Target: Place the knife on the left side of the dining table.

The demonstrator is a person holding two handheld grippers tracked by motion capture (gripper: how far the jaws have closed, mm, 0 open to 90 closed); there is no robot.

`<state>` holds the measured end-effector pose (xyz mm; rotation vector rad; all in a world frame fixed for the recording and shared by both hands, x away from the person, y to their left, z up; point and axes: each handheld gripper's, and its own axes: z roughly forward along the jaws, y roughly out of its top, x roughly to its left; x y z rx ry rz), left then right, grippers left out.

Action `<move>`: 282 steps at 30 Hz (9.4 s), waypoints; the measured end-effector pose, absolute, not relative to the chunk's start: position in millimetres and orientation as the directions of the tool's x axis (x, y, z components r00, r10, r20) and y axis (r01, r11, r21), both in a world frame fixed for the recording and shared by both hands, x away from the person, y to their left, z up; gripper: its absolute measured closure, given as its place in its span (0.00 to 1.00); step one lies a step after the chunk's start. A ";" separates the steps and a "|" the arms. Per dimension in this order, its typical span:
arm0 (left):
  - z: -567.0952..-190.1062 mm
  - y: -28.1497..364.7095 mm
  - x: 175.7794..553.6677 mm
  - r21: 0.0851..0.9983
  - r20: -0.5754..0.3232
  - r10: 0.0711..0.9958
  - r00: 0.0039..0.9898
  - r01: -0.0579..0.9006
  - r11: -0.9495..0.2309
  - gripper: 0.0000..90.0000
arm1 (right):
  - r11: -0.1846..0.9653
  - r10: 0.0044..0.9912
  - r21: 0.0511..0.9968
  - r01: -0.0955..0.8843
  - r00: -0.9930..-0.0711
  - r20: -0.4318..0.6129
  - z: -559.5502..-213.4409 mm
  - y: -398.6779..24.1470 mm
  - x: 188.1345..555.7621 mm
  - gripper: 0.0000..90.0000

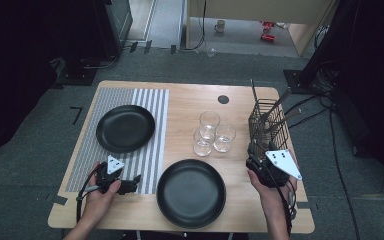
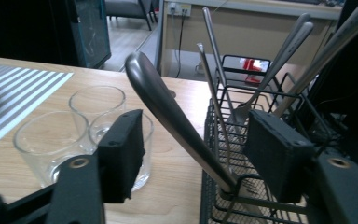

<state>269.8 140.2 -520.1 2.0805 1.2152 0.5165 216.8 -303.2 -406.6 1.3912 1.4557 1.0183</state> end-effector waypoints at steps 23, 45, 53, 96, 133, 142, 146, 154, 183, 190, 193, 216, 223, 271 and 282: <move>-520.1 140.2 269.8 0.713 0.006 0.872 0.489 0.609 -0.347 0.02 | 0.091 0.996 0.962 0.259 -0.046 -0.081 -415.7 -307.8 218.9 0.73; -520.1 140.2 269.8 0.713 0.006 0.872 0.489 0.609 -0.347 0.02 | 0.076 0.997 0.977 0.201 0.018 -0.082 -402.9 -325.3 228.2 0.87; -520.1 140.2 269.8 0.713 0.006 0.872 0.489 0.609 -0.347 0.02 | 0.073 0.993 0.975 0.209 0.073 -0.090 -396.0 -338.1 233.9 0.91; -520.1 140.2 269.8 0.713 0.006 0.872 0.489 0.610 -0.347 0.02 | -0.087 0.995 0.980 0.181 0.066 0.076 -388.9 -363.9 239.3 0.93; -520.2 140.2 269.8 0.713 0.005 0.873 0.489 0.609 -0.346 0.02 | -0.148 0.989 0.950 0.276 0.066 0.135 -435.7 -371.1 247.7 0.92; -520.1 140.2 269.8 0.713 0.006 0.872 0.489 0.610 -0.347 0.02 | -0.145 0.989 0.949 0.282 0.069 0.131 -434.2 -372.5 247.9 0.93; -520.1 140.2 269.8 0.713 0.006 0.872 0.489 0.610 -0.346 0.02 | -0.145 0.989 0.948 0.284 0.071 0.130 -432.0 -372.6 248.7 0.93; -520.1 140.2 269.8 0.713 0.006 0.872 0.489 0.609 -0.347 0.02 | -0.138 0.990 0.957 0.256 0.067 0.125 -417.7 -373.4 246.3 0.93; -520.1 140.3 269.9 0.713 0.007 0.872 0.489 0.609 -0.347 0.02 | -0.141 0.990 0.970 0.200 0.050 0.134 -376.7 -374.5 239.2 0.93; -520.2 140.2 269.9 0.714 0.007 0.873 0.488 0.609 -0.346 0.02 | -0.141 0.990 0.973 0.181 0.044 0.136 -365.1 -373.7 237.5 0.93; -520.2 140.2 269.9 0.714 0.006 0.873 0.488 0.609 -0.346 0.02 | -0.138 0.990 0.975 0.176 0.038 0.134 -360.9 -372.0 236.6 0.93; -520.2 139.5 269.4 0.714 0.006 0.877 0.480 0.612 -0.340 0.02 | -0.128 0.992 0.982 0.140 0.002 0.129 -335.4 -362.4 232.5 0.93; -520.2 139.3 269.2 0.714 0.006 0.879 0.476 0.614 -0.337 0.02 | -0.125 0.991 0.982 0.140 -0.021 0.129 -331.4 -355.5 232.9 0.93; -491.0 125.0 258.1 0.767 -0.021 0.862 0.506 0.561 -0.310 0.02 | -0.131 0.961 0.972 0.195 -0.216 0.173 -347.1 -294.2 230.5 0.93; -467.0 108.6 254.2 0.802 -0.045 0.829 0.558 0.515 -0.303 0.02 | -0.128 0.950 0.970 0.204 -0.256 0.180 -347.9 -279.5 229.6 0.93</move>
